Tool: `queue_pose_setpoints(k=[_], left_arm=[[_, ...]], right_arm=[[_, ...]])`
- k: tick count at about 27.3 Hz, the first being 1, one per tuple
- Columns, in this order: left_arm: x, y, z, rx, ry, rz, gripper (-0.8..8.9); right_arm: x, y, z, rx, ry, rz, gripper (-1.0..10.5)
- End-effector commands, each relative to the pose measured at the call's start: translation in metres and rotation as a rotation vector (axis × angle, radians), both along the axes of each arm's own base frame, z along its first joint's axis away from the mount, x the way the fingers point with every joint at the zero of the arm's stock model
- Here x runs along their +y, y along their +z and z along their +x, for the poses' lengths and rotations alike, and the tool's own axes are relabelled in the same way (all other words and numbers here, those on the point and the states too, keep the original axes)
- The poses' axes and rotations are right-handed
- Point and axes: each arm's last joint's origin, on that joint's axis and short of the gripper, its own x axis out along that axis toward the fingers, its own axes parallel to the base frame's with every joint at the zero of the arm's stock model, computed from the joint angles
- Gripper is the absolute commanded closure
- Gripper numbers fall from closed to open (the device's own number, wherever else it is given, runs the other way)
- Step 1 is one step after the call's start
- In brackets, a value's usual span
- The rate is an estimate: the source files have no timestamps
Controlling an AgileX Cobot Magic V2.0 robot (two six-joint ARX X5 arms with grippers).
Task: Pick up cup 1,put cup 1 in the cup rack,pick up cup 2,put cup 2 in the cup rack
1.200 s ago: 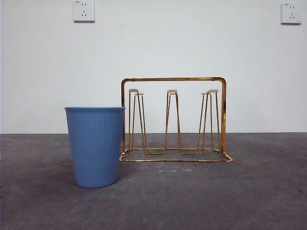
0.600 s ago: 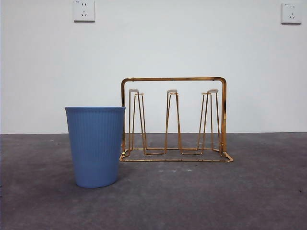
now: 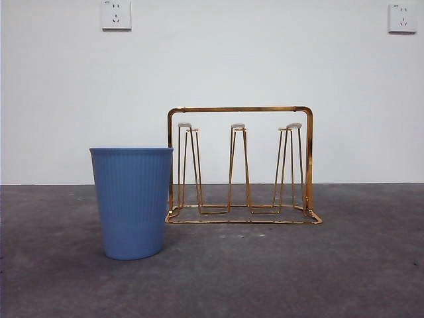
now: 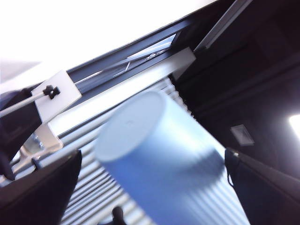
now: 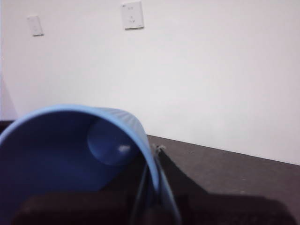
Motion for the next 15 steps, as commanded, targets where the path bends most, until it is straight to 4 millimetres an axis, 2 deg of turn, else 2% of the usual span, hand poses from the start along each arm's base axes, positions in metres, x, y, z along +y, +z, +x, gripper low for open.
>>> queue_pose_setpoints(k=[1,8,11,15], left_arm=[[-0.0009,-0.0007,0.0011,0.001,0.005,-0.003,1.54],[0.0008,0.0015,0.0014,-0.012,0.017,-0.026,1.65],[0.0012,0.0019,0.0015,-0.015,0.02,-0.031,2.54],[0.0013,0.0019,0.0015,-0.014,0.023,-0.032,2.86]], right_arm=[[0.0025,0.0004,0.0018,-0.009,0.028,0.003,9.6],[0.0054,-0.004,0.0065,0.018,0.026,-0.03,9.6],[0.006,-0.0047,0.0074,0.021,0.026,-0.036,9.6],[0.0085,-0.009,0.0113,0.053,0.026,-0.056,9.6]])
